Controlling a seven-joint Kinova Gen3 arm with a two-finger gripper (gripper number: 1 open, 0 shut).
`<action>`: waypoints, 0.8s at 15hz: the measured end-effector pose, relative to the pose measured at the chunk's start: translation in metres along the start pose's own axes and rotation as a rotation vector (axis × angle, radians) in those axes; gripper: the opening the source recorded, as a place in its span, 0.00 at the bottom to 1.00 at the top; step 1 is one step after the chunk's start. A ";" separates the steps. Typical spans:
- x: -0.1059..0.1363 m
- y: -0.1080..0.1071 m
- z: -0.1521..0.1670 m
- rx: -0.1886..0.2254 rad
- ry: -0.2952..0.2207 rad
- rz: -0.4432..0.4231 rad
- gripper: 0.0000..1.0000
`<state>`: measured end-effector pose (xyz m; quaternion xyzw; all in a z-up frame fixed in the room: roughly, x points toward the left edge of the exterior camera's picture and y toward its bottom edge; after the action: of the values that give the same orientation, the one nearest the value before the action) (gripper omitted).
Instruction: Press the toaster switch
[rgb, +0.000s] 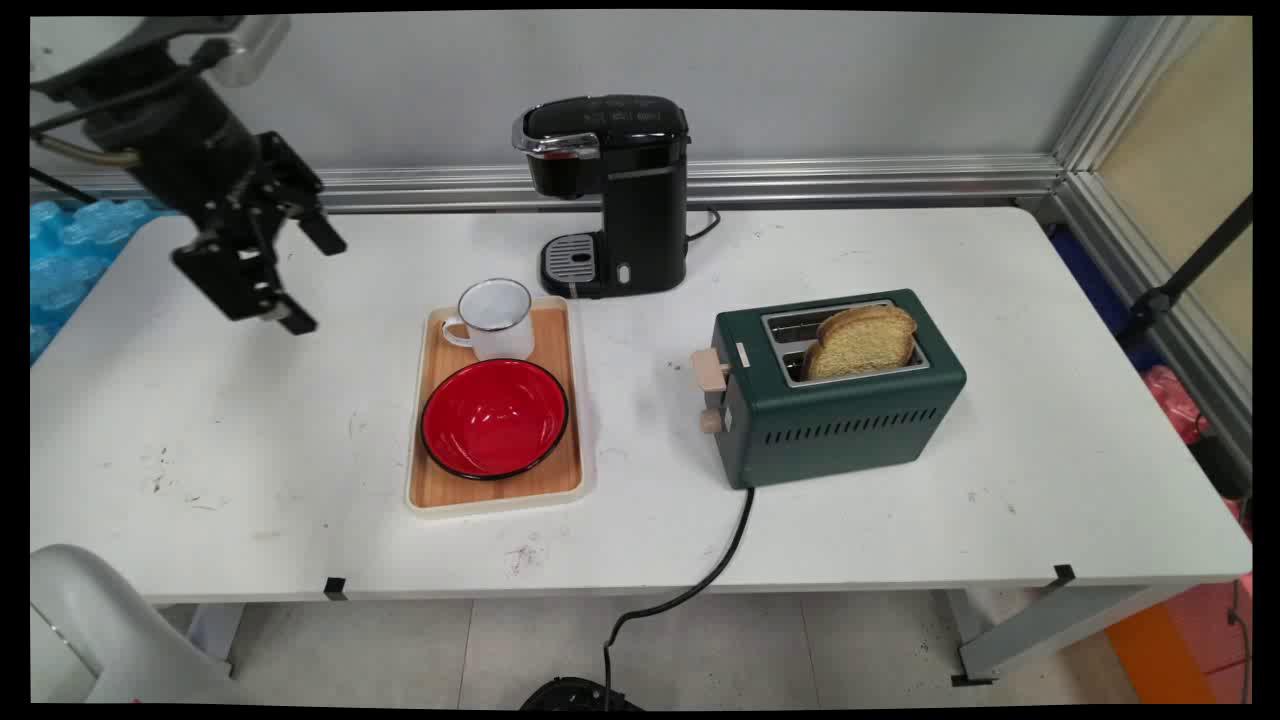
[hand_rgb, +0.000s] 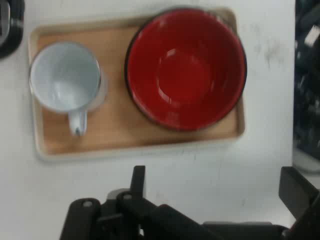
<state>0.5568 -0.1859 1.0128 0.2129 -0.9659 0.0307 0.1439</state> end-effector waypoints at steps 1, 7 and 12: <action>0.007 0.000 0.003 -0.004 0.021 -0.012 1.00; 0.061 -0.001 0.026 -0.040 0.148 -0.067 1.00; 0.114 -0.001 0.052 -0.054 0.217 -0.080 1.00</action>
<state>0.4446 -0.2393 0.9959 0.2429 -0.9358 0.0220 0.2545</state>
